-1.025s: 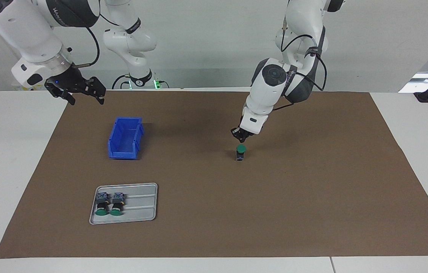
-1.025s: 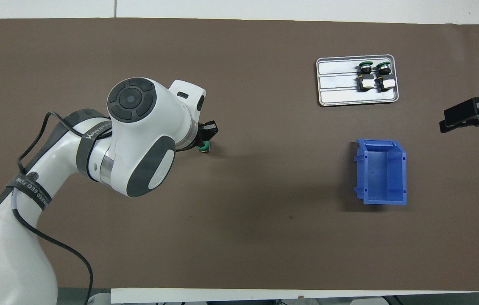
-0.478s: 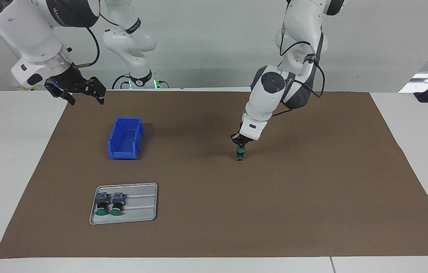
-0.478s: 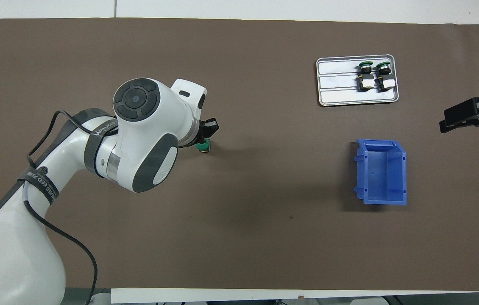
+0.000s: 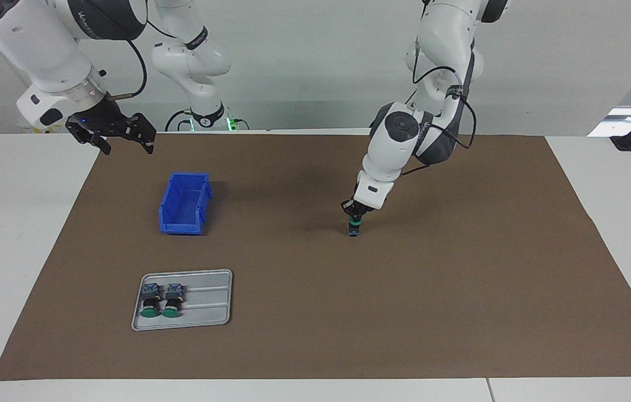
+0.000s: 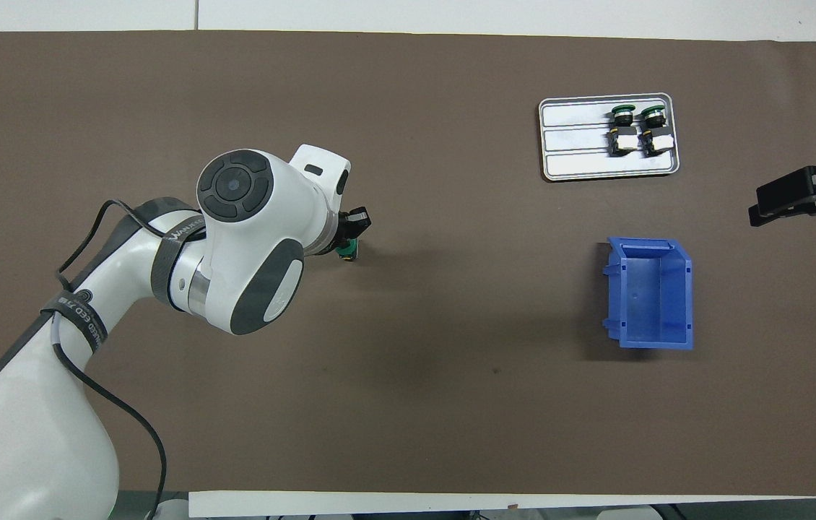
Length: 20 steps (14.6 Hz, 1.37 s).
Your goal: Place and press button with both arms
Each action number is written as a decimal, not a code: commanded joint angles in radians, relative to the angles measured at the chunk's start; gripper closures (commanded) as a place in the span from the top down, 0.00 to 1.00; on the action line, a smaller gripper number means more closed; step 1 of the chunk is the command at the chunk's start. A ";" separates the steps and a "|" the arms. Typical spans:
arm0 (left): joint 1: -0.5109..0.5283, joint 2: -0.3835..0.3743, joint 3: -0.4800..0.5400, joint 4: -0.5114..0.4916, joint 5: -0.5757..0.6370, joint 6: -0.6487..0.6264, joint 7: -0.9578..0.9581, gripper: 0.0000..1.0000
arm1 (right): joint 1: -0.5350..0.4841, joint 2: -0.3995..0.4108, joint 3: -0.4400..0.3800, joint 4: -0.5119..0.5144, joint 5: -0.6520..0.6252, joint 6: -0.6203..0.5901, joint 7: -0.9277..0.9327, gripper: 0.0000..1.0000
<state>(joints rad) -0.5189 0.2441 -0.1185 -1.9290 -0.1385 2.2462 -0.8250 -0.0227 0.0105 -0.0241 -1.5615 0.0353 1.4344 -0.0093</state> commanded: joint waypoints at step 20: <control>0.193 -0.167 0.025 0.090 0.017 -0.255 0.156 1.00 | -0.006 -0.027 0.012 -0.023 0.020 -0.020 -0.034 1.00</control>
<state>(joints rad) -0.3885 0.1195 -0.0961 -1.8365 -0.1341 2.0606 -0.7220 -0.0200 0.0103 -0.0221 -1.5616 0.0373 1.4288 -0.0102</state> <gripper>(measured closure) 0.093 0.000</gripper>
